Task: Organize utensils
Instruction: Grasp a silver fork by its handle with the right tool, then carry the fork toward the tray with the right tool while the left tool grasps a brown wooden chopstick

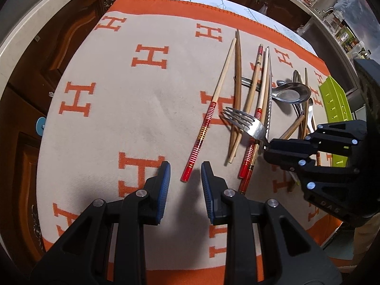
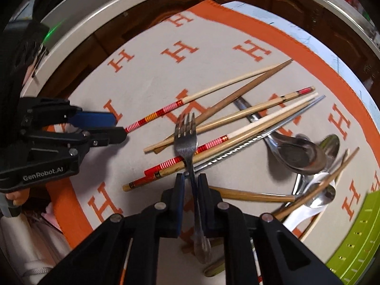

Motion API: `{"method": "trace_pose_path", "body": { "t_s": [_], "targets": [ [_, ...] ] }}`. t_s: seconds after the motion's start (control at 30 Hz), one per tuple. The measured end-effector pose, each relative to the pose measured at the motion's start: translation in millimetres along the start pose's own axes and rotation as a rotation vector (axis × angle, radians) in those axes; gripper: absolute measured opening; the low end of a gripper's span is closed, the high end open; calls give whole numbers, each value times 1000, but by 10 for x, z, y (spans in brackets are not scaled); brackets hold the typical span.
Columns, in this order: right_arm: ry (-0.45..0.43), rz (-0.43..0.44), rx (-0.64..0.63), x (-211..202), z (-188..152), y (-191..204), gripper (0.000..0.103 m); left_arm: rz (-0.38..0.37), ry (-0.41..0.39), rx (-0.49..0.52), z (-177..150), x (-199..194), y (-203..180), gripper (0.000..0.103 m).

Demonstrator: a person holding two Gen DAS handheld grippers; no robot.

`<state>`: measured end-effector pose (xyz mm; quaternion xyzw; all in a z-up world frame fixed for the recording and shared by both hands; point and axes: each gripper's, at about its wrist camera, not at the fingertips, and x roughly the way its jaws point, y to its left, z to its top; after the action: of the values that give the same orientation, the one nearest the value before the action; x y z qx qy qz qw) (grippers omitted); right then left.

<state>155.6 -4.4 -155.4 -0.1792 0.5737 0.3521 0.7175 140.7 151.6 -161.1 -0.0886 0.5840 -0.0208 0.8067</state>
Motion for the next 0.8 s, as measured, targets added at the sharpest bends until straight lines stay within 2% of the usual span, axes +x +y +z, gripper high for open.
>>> {"method": "trace_pose_path", "body": {
  "t_s": [0.13, 0.33, 0.8],
  "targets": [
    [6, -2, -24, 51, -19, 43, 4, 0, 4, -2, 2, 7, 8, 24],
    [-48, -35, -40, -50, -118, 195, 4, -1, 5, -8, -2, 5, 30, 24],
    [-231, -14, 226, -752, -411, 6, 4, 4, -33, 22, -103, -242, -76, 23]
  ]
}}
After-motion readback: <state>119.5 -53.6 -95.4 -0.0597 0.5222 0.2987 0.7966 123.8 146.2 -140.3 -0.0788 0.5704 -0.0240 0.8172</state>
